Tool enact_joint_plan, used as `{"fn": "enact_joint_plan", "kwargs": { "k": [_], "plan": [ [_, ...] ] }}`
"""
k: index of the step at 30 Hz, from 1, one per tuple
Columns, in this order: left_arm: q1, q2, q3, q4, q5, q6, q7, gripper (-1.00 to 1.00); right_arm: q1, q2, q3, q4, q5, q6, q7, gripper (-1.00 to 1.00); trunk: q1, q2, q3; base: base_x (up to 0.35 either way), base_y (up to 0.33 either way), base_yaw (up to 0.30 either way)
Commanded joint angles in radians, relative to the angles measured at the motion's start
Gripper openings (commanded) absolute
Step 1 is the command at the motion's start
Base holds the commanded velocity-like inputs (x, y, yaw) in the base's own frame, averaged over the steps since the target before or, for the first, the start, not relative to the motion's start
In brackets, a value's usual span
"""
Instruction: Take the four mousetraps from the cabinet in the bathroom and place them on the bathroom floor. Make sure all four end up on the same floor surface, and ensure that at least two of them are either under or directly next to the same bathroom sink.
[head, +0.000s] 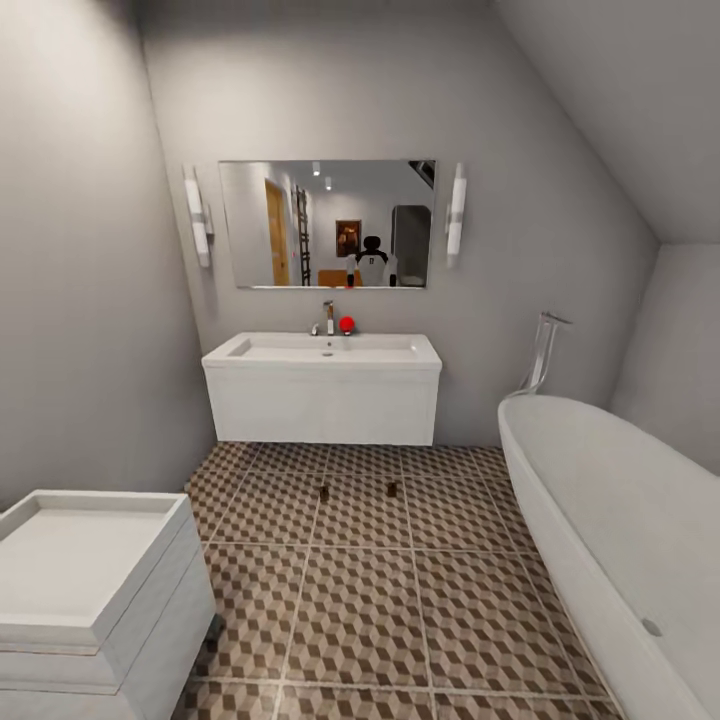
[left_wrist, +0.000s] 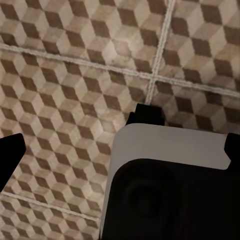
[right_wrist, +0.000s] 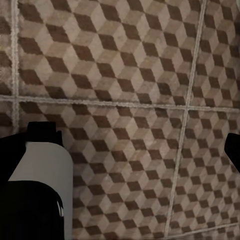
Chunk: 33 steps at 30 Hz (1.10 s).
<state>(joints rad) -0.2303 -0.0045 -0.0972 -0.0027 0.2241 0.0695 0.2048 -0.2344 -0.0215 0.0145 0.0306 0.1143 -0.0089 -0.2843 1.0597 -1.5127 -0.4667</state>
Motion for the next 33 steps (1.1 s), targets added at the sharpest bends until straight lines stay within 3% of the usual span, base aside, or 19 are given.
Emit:
{"fn": "enact_joint_plan", "kwargs": {
  "k": [1,16,25,33],
  "plan": [
    [-0.001,0.000,-0.009,0.000,0.009,0.004,0.003,1.00,-0.001,0.000,0.001,0.003,0.010,-0.001,-0.004,1.00,-0.004,0.007,0.002,0.000,0.000,0.000],
    [0.011,-0.012,-0.007,-0.001,0.009,-0.016,0.004,1.00,0.031,0.006,0.000,0.003,0.007,-0.002,-0.003,1.00,-0.062,0.112,0.049,0.000,0.000,0.000],
    [0.012,-0.011,-0.007,0.000,0.009,-0.079,0.004,1.00,0.033,0.005,-0.001,0.003,0.007,0.001,-0.003,1.00,-0.062,0.112,0.049,0.000,0.000,0.000],
    [0.012,-0.011,-0.008,-0.001,0.009,-0.094,0.004,1.00,0.033,0.006,-0.002,0.003,0.007,0.002,-0.003,1.00,-0.062,0.112,0.049,0.000,0.000,0.000]
  ]
}}
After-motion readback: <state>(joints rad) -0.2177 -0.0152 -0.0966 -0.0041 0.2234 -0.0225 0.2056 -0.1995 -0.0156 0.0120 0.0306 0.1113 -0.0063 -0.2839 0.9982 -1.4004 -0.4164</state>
